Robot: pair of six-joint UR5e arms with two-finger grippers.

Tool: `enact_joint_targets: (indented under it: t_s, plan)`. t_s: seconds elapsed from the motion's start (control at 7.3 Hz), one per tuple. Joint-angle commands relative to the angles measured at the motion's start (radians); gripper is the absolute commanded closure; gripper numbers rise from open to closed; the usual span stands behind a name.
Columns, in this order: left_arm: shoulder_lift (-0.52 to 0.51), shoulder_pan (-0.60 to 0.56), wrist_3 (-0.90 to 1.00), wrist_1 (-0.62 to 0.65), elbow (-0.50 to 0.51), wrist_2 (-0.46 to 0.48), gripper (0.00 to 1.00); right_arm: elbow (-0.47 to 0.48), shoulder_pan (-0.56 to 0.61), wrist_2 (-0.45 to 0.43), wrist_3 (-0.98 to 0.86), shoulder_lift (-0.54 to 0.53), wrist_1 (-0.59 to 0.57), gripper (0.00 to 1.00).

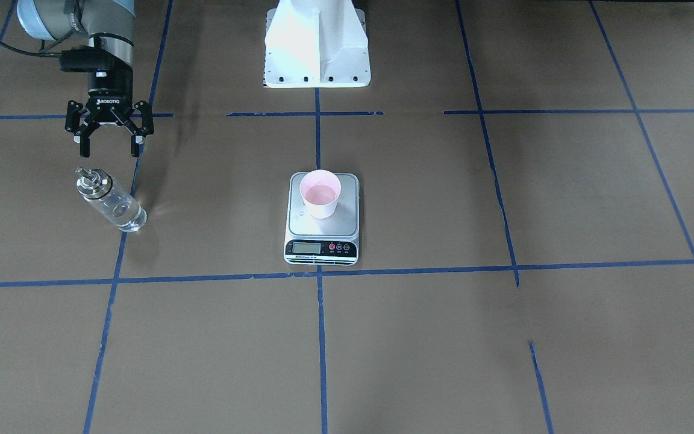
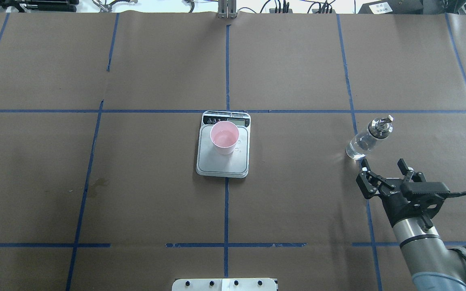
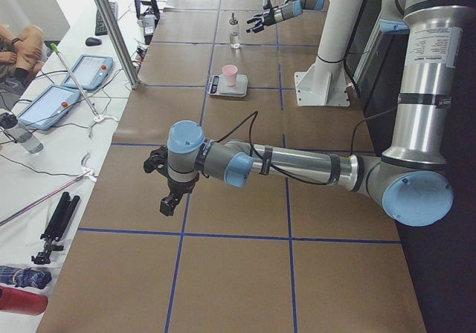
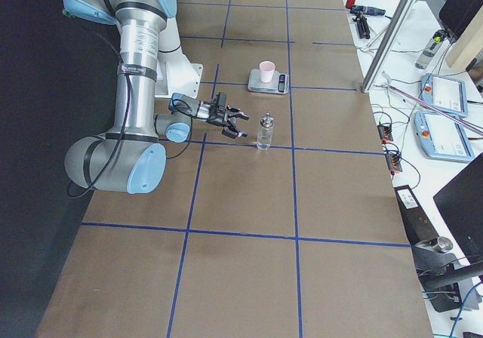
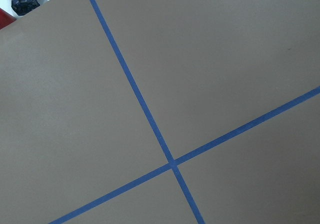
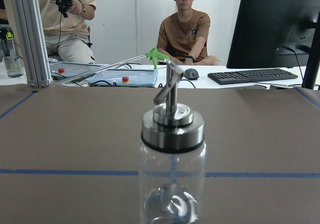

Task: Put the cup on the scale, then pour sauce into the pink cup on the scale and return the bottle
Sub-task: 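Open the right gripper and withdraw it from the bottle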

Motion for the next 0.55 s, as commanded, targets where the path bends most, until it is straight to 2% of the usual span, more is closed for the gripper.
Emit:
enact_joint_targets:
  t_s: [0.0,0.41]
  plan:
    - [0.014,0.000,0.000,-0.003,0.000,-0.003,0.00,0.157,0.001,0.005,-0.022,-0.117,-0.003,0.00]
    - [0.016,0.000,0.002,-0.006,0.000,-0.003,0.00,0.226,0.019,0.014,-0.114,-0.134,-0.005,0.00]
